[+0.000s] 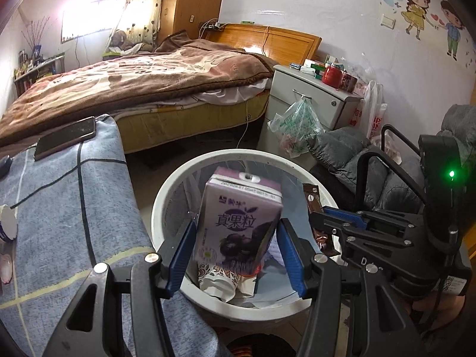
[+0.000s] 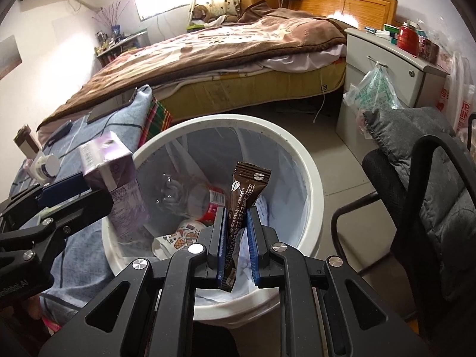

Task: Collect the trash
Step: 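Carry the carton and snack stick over the bin and open both tools, then move both open tools from the bin back over the table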

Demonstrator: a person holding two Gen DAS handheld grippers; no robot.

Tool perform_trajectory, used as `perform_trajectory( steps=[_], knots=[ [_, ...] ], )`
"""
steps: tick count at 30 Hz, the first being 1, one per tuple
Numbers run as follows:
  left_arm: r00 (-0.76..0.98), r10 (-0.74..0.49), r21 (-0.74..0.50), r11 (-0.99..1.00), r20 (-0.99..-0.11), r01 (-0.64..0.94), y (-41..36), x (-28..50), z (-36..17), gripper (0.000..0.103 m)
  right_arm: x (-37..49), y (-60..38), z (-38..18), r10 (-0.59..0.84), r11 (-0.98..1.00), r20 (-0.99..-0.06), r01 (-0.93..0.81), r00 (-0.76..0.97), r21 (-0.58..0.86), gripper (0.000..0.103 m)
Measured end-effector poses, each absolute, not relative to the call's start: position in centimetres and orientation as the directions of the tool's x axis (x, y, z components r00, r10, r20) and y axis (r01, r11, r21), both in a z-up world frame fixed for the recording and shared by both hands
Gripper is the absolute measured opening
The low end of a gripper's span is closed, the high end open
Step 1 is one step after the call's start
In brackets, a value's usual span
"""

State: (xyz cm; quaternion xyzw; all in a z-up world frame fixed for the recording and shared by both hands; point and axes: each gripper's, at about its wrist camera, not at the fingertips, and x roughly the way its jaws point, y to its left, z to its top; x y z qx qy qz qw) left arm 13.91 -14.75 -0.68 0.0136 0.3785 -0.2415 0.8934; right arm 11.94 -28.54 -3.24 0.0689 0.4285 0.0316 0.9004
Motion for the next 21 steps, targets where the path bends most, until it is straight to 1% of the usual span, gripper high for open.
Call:
perform_trajectory(
  steps=[3, 4, 5, 7, 9, 12, 21],
  knots=[
    [0.602, -0.418, -0.151, 0.884, -0.680, 0.443, -14.6, 13.9, -0.7, 0.060, 12.0, -28.5, -3.3, 0.098, 0.992, -0.771, 0.003, 0.629, 0.129, 0.021],
    [0.604, -0.416, -0.149, 0.885, -0.680, 0.442, -14.6, 14.0, -0.7, 0.063, 12.0, -28.6, -3.4, 0.092, 0.992, -0.771, 0.008, 0.631, 0.125, 0.027],
    [0.605, -0.415, -0.152, 0.886, -0.680, 0.438, -14.5, 14.1, -0.7, 0.065, 11.9, -28.6, -3.4, 0.089, 0.992, -0.771, 0.012, 0.631, 0.124, 0.037],
    [0.606, -0.414, -0.158, 0.889, -0.679, 0.430, -14.2, 14.2, -0.8, 0.065, 11.9, -28.8, -3.5, 0.101, 0.990, -0.771, 0.014, 0.629, 0.141, 0.047],
    [0.608, -0.409, -0.159, 0.892, -0.680, 0.422, -13.9, 14.1, -0.8, 0.066, 11.8, -28.7, -3.4, 0.106, 0.988, -0.767, 0.016, 0.632, 0.151, 0.047],
    [0.619, -0.405, -0.166, 0.898, -0.673, 0.407, -13.0, 14.0, -0.4, 0.069, 11.7, -28.3, -3.1, 0.098, 0.990, -0.763, 0.018, 0.639, 0.143, 0.047],
    [0.674, -0.365, -0.167, 0.925, -0.643, 0.342, -9.0, 13.0, 0.8, 0.069, 11.4, -26.7, -2.1, 0.129, 0.986, -0.732, -0.008, 0.669, 0.166, 0.047]
  ],
)
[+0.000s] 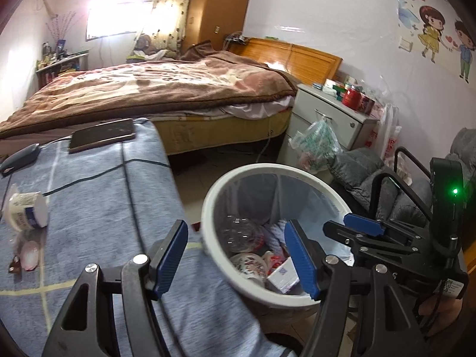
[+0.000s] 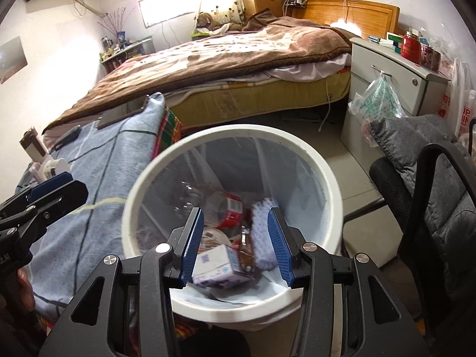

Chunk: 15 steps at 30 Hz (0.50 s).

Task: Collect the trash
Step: 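Move both open tools from the bin back over the table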

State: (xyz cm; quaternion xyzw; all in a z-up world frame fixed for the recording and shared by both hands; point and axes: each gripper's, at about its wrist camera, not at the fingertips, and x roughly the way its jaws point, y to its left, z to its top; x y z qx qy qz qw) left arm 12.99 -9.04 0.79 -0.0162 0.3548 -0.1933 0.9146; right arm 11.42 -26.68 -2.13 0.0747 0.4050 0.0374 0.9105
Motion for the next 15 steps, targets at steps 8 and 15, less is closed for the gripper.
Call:
perform_trajectory(
  steps=[8, 15],
  knots=[
    [0.751, -0.268, -0.143, 0.963, -0.604, 0.229, -3.5, 11.4, 1.9, 0.069, 11.5, -23.8, -1.1, 0.177, 0.981, -0.701, -0.069, 0.691, 0.180, 0.047],
    [0.780, -0.193, -0.133, 0.981, -0.595, 0.141, 1.1, 10.3, 2.1, 0.069, 11.7, -20.9, -0.4, 0.227, 0.973, -0.681, -0.135, 0.696, 0.186, 0.047]
  ],
)
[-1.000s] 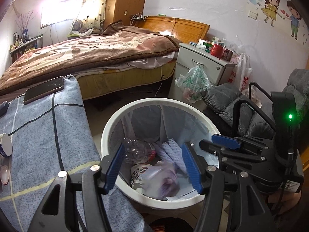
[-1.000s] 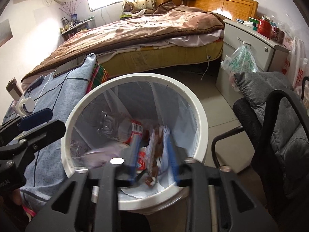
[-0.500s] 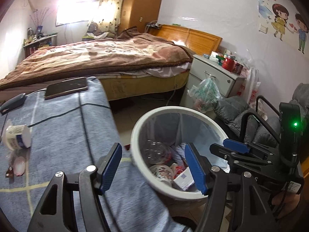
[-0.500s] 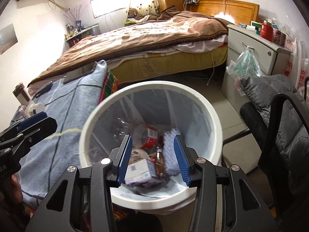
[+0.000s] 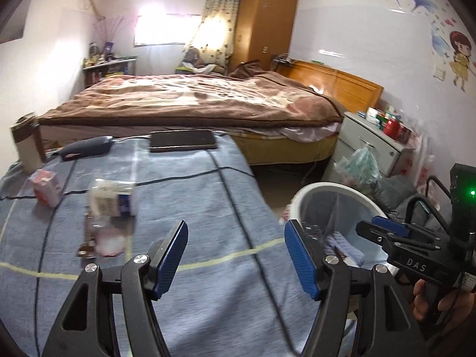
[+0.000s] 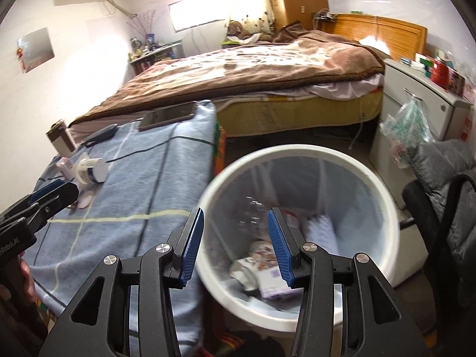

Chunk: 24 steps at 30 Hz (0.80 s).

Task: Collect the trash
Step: 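Move both open tools from the bin back over the table, then grasp the brown snack wrapper with the left tool while the right tool lowers toward the clear cup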

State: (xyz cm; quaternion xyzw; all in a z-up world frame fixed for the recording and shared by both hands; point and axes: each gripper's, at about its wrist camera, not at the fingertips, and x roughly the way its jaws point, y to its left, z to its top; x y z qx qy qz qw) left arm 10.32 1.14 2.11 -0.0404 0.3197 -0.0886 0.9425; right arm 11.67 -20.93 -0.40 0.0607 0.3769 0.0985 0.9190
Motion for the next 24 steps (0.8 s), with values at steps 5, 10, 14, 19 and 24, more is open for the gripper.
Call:
perform_trajectory(
  steps=[5, 10, 14, 19, 24],
  knots=[
    [0.792, -0.147, -0.133, 0.988, -0.593, 0.083, 4.4, 9.6, 2.1, 0.070, 12.0, -18.4, -0.2, 0.266, 0.964, -0.676, -0.192, 0.688, 0.185, 0.047],
    [0.801, -0.090, -0.141, 0.990, -0.592, 0.008, 8.3, 9.0, 2.0, 0.070, 12.6, -15.7, -0.1, 0.306, 0.951, -0.672, -0.251, 0.674, 0.181, 0.047],
    [0.800, -0.042, -0.146, 0.988, -0.599, -0.058, 11.4, 8.8, 1.8, 0.070, 13.2, -13.7, -0.2, 0.343, 0.936, -0.672, -0.295, 0.656, 0.190, 0.047],
    [0.782, -0.001, -0.157, 0.980, -0.624, -0.124, 14.6, 8.7, 0.6, 0.071, 13.6, -10.6, -0.5, 0.382, 0.916, -0.678, -0.353, 0.628, 0.190, 0.047],
    [0.744, 0.017, -0.147, 0.977, -0.668, -0.154, 16.5, 9.5, -1.2, 0.071, 14.0, -8.6, -1.0, 0.395, 0.907, -0.692, -0.377, 0.604, 0.189, 0.047]
  ],
)
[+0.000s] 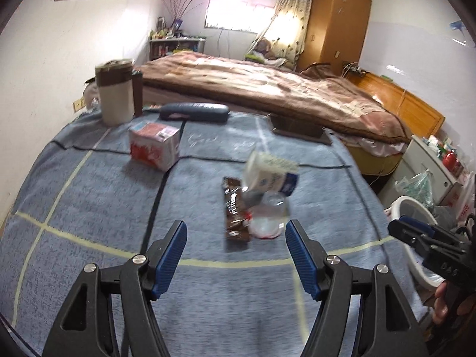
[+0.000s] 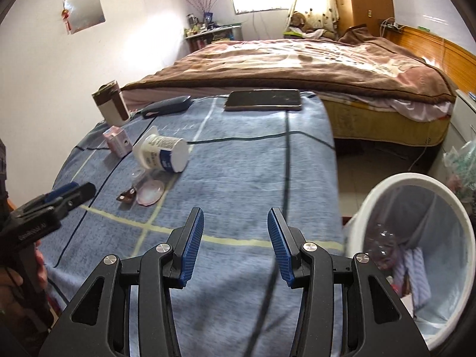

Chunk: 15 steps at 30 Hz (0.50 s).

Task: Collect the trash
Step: 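Grasp the brown snack wrapper with the left tool while the right tool lowers toward the clear cup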

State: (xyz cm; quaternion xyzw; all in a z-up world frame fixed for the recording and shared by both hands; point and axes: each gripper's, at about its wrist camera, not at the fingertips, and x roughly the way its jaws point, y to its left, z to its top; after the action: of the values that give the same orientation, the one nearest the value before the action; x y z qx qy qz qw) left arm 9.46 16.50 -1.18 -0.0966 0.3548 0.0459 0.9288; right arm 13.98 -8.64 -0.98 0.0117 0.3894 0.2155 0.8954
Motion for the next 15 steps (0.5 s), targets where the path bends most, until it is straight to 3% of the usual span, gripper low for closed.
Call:
perform_trajectory(
  steps=[15],
  knots=[
    [0.645, 0.011, -0.089, 0.988, -0.764, -0.123, 16.9, 14.3, -4.8, 0.071, 15.0, -5.4, -1.5, 0.393, 0.904, -0.713, -0.386, 0.581, 0.183, 0.047]
  ],
)
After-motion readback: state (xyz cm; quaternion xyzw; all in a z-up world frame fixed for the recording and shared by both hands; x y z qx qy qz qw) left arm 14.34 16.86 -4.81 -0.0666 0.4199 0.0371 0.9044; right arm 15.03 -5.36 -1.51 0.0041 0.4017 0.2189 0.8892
